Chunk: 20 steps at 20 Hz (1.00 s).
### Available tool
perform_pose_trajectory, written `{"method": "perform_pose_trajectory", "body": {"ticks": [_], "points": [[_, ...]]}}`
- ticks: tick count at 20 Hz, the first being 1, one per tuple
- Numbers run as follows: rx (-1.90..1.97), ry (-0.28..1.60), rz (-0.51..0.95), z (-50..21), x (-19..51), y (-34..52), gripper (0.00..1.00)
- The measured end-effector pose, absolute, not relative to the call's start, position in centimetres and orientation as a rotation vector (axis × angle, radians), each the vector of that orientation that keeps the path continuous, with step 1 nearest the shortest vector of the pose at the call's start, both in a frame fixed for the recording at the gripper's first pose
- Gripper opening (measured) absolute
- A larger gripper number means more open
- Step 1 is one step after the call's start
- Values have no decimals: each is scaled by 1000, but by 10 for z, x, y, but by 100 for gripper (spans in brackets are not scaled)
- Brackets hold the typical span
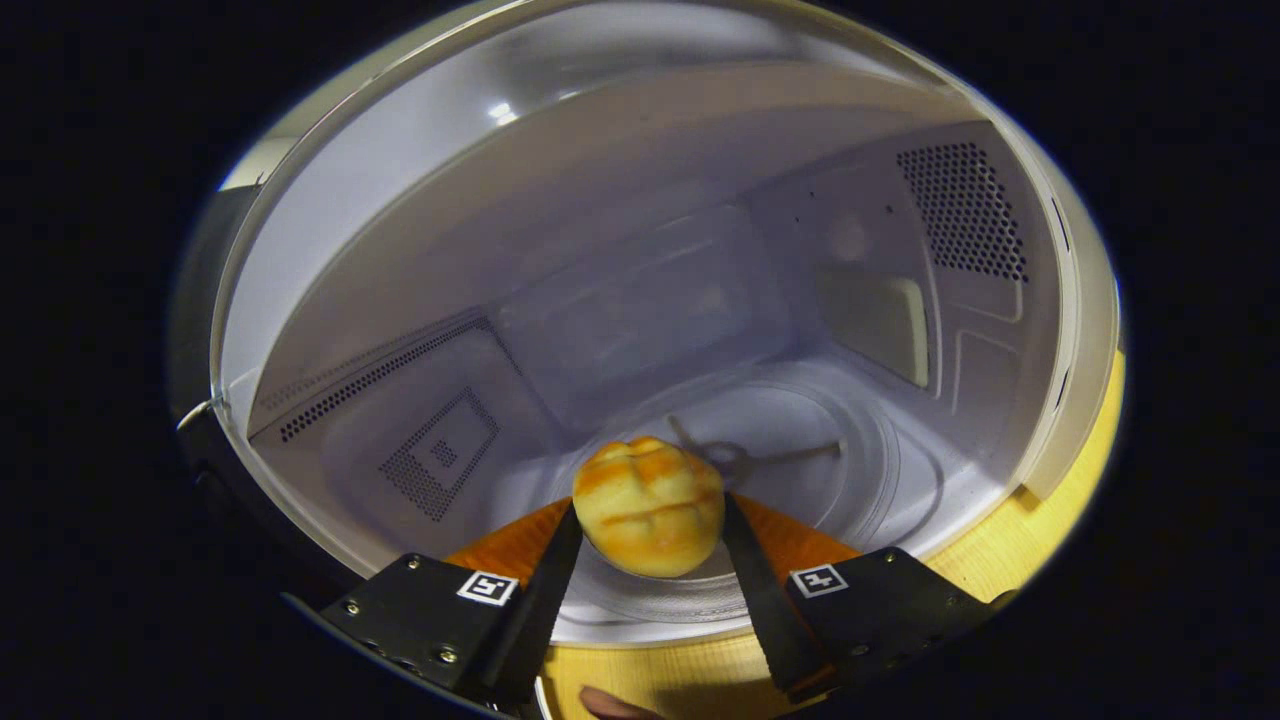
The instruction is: Open the microwave, put the food inside, and close the microwave door.
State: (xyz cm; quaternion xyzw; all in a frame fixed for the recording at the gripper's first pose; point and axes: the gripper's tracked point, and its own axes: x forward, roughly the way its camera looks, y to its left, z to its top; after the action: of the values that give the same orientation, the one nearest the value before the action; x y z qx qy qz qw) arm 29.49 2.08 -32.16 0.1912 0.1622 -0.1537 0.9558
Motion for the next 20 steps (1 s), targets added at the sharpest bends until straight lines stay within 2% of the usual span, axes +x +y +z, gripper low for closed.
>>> {"method": "perform_pose_trajectory", "body": {"ticks": [4, 11, 14, 20], "points": [[370, 315, -310, -320, 295, 16, 96], [277, 287, -298, -286, 255, 14, 97], [240, 253, -176, -254, 217, 44, 97], [-16, 119, 142, -176, 79, 134, 96]]}}
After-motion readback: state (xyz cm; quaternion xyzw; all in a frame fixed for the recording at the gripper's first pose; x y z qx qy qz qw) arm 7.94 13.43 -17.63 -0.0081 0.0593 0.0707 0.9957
